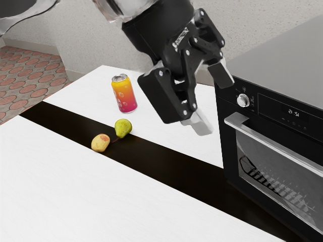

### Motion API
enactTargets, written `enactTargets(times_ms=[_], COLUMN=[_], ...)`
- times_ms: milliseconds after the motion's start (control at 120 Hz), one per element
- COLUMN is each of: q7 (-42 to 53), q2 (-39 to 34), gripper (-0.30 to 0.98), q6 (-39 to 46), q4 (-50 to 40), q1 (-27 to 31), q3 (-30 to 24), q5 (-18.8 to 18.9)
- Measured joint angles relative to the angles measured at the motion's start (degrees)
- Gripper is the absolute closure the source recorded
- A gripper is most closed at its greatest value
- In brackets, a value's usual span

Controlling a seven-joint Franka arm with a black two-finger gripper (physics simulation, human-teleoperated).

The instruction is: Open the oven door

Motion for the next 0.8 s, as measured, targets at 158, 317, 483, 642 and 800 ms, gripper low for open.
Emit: enactTargets(times_ms=[158, 317, 483, 642, 800], q7=[18.01, 31.92, 43.07, 51.07, 56.66], q2=[-2.3, -3.41, -3.73, -4.68, -4.12], gripper=[0.0, 0.0, 0.0, 0.0, 0.0], q6=[4.56, 9.17, 13.29, 17.12, 20.38], q4=[-11.56, -16.86, -21.12, -25.86, -26.5], q1=[-5.0, 8.64, 12.96, 9.81, 10.31], q3=[-0.17, -0.07, -0.12, -0.12, -0.42], q5=[-3.49, -4.23, -4.42, -4.5, -4.57])
